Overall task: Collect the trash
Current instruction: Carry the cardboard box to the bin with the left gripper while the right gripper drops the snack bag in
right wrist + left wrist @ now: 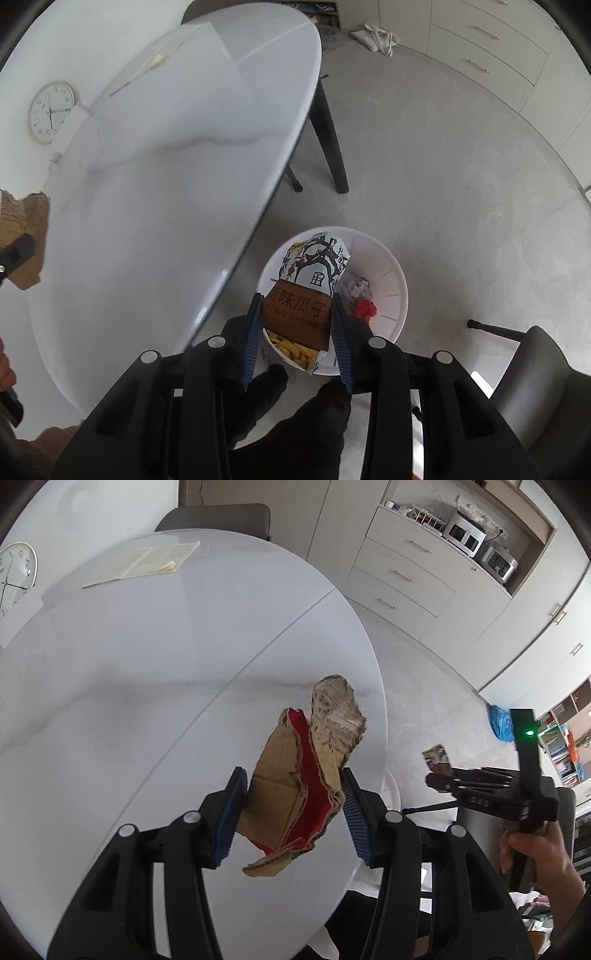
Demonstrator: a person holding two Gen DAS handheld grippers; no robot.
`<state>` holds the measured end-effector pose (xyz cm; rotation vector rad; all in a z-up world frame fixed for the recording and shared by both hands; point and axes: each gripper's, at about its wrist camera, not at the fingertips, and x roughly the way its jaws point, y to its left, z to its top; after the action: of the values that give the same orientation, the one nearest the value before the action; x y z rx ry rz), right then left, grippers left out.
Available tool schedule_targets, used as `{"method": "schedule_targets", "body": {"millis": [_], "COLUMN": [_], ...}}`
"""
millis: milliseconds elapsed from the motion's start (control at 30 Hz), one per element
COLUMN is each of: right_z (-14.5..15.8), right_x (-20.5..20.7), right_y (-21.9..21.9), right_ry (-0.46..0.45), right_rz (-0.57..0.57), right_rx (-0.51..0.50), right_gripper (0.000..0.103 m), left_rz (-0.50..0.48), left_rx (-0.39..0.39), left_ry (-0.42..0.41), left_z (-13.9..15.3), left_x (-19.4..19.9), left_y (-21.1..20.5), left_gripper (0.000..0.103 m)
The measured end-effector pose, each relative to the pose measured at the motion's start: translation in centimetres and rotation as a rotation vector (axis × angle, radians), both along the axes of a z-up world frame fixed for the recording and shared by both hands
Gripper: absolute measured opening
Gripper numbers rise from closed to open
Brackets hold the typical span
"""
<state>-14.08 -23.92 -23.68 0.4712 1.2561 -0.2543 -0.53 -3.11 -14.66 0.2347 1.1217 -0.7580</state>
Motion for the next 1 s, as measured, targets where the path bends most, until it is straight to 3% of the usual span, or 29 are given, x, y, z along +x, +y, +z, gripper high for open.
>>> {"method": "schedule_targets", "body": {"millis": [133, 233, 300, 367, 500, 733, 1000], "right_z": [-6.2, -10.7, -12.1, -12.8, -11.0, -4.3, 0.0], "right_x": [0.6, 1.2, 1.3, 1.1, -0.4, -3.8, -8.8], "right_y": [-1.7, -2.5, -2.9, -3.6, -5.0, -9.7, -14.6], "right_ry": [0.039, 0.081, 0.089, 0.084, 0.026, -0.077, -0.156], "right_rz": [0.093, 0.137, 0.144, 0.135, 0.109, 0.020, -0.128], "right_rx": [0.041, 0.077, 0.101, 0.139, 0.141, 0.086, 0.075], "right_gripper": [0.038, 0.056, 0.072, 0.077, 0.089, 0.097, 0.098], "left_rz": [0.016, 0.021, 0.019, 0.015, 0.005, -0.105, -0.260], "left_rx": [0.036, 0.044, 0.057, 0.061, 0.057, 0.086, 0.175], "left_ry": [-0.001, -0.007, -0.022, -0.028, -0.032, -0.076, -0.062], "left_z": [-0.6, -0.7, -0.8, -0.7, -0.6, -1.4, -7.9], "left_x": [-3.0, -4.8, -6.0, -6.7, -8.3, -11.2, -14.7], "left_y": [-2.8, -4.8, -6.3, -7.2, -9.2, -13.7, -20.2], "left_gripper": [0.050, 0.050, 0.050, 0.050, 0.050, 0.051, 0.051]}}
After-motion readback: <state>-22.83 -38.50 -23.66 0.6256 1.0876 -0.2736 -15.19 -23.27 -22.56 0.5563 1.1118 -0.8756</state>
